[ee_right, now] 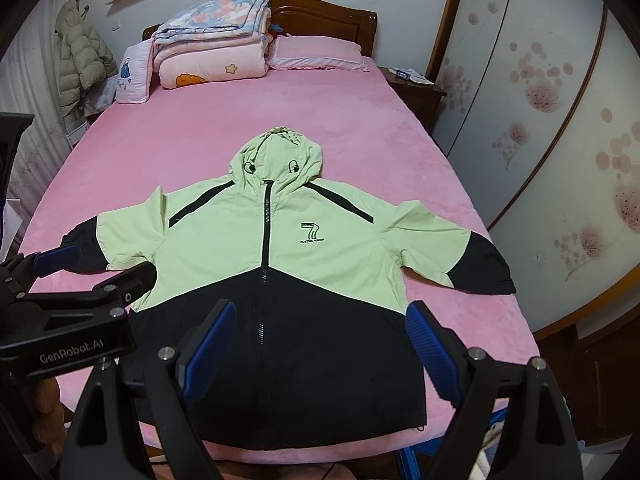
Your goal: Fold large clothes
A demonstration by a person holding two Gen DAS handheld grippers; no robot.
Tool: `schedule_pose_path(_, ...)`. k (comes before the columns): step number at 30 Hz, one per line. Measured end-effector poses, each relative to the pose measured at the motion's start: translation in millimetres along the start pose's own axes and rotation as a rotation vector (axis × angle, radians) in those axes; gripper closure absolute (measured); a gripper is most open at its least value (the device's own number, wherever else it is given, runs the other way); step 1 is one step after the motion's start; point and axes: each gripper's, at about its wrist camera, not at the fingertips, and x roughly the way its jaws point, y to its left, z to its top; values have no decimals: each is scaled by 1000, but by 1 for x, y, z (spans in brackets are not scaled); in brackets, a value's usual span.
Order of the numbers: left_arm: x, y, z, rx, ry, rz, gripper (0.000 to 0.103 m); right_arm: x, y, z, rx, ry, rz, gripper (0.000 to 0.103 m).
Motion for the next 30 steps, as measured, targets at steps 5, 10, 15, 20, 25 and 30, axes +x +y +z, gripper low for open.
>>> schedule_pose_path(5,-1,-11,0,33,-10,-31,1,-4,-9,-5,27,6,-21,16)
schedule_pose_path(10,-2,-23,3,53,-30,-34,1,-4,-22,-9,69,16,-26,16)
schedule_pose_path(15,0,-41,9,88,-45,-33,1,-2,-42,-11,128,11,-26,16)
schedule_pose_path(20,3,-66,22,127,-79,-3,1,9,-74,-9,203,7,-5,16)
schedule_pose_path(25,10,-102,38,172,-107,33,1,31,-110,-2,256,19,35,16)
schedule_pose_path(30,26,-156,60,216,-95,59,1,60,-167,8,338,34,106,16)
